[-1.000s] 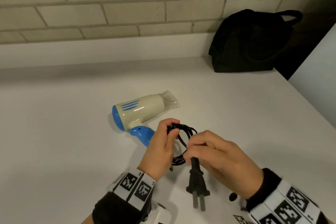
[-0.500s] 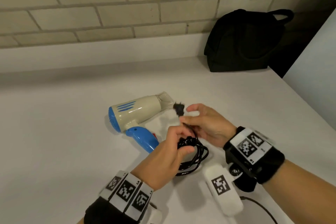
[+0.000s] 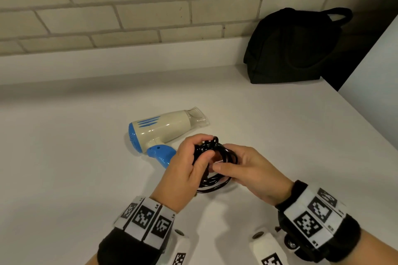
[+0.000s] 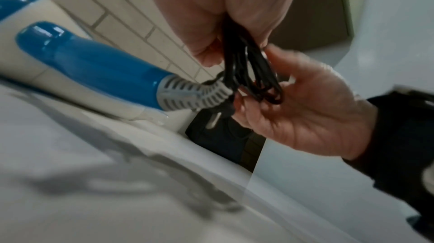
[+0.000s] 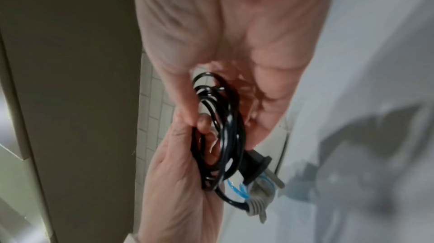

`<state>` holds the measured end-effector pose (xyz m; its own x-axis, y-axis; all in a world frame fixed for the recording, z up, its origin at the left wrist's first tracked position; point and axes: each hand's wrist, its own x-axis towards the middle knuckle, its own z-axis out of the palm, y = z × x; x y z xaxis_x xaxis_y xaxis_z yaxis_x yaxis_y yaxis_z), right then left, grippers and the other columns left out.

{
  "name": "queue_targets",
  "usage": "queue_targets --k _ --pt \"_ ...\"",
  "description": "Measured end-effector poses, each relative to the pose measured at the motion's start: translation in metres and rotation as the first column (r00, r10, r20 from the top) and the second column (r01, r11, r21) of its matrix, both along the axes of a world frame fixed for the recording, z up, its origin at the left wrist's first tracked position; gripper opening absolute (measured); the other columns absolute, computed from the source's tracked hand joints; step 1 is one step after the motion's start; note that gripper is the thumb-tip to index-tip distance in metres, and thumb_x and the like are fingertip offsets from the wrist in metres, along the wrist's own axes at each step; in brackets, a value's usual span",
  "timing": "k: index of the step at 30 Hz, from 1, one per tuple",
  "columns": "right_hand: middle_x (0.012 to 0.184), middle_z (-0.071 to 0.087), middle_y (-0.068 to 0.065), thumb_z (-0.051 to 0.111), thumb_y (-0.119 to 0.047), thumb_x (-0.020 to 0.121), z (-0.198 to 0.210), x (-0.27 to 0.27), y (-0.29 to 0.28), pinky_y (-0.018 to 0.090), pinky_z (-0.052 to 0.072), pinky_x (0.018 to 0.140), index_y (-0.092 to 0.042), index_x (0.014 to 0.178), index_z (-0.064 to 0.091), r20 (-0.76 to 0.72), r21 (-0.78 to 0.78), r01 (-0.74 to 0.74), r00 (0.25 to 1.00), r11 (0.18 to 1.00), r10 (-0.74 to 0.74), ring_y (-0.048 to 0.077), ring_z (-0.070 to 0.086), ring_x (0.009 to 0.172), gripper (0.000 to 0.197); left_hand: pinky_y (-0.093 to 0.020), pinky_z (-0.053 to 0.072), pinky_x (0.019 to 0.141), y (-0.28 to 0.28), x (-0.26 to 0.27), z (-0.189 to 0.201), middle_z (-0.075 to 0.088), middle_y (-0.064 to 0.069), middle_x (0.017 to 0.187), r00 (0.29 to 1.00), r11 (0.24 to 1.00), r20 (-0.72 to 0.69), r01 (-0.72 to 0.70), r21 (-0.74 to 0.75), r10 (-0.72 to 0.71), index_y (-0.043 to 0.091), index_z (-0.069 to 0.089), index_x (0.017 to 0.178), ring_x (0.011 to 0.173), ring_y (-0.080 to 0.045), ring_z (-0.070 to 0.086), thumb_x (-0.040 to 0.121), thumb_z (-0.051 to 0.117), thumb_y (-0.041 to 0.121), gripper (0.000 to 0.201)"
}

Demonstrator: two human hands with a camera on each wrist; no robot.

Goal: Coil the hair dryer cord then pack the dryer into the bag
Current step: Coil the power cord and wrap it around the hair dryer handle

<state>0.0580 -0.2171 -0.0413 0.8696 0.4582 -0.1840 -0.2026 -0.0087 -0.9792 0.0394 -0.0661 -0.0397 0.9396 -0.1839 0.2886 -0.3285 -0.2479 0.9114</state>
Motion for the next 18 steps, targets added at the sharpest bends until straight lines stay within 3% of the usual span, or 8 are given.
queue_targets --k 3,8,13,18 --pt "0.084 0.064 0.01 0.06 0.001 0.082 -0.002 -0.004 0.004 0.034 0.052 0.079 -0.005 0.09 0.062 0.082 -0.036 0.058 0.995 0.998 -0.055 0.025 0.062 0.084 0.01 -0.003 0.044 0.068 0.0 -0.002 -0.001 0.056 0.016 0.086 0.999 0.999 -0.02 -0.029 -0.034 0.029 0.035 0.045 0.098 0.083 0.012 0.057 0.082 0.043 0.021 0.021" --pt "0.07 0.067 0.001 0.055 0.0 0.085 -0.007 -0.009 0.016 0.022 0.054 0.07 -0.011 0.085 0.066 0.115 0.063 0.264 0.956 0.962 -0.27 0.012 0.064 0.068 0.015 -0.006 0.046 0.07 -0.003 -0.004 -0.007 0.056 0.012 0.094 0.999 0.994 -0.04 -0.029 -0.104 0.025 0.034 0.045 0.1 0.083 0.009 0.059 0.086 0.044 0.019 0.02" --pt "0.062 0.065 0.0 0.055 0.004 0.083 -0.009 -0.007 0.021 0.019 0.051 0.061 -0.013 0.081 0.069 0.074 0.152 0.402 0.906 0.903 -0.416 0.012 0.058 0.06 0.023 -0.009 0.047 0.075 -0.009 -0.006 -0.018 0.059 0.024 0.094 0.997 0.988 -0.036 -0.065 -0.138 0.061 0.038 0.044 0.102 0.086 0.005 0.058 0.081 0.044 0.037 0.021" --pt "0.061 0.068 -0.004 0.056 0.006 0.081 -0.009 -0.006 0.019 0.016 0.051 0.056 -0.014 0.076 0.068 0.027 0.217 0.423 0.898 0.88 -0.438 0.008 0.061 0.056 0.024 -0.009 0.042 0.083 -0.011 -0.005 -0.023 0.047 0.008 0.106 0.987 0.987 0.0 -0.16 0.018 0.16 0.048 0.038 0.101 0.098 0.002 0.051 0.084 0.049 0.038 0.023"
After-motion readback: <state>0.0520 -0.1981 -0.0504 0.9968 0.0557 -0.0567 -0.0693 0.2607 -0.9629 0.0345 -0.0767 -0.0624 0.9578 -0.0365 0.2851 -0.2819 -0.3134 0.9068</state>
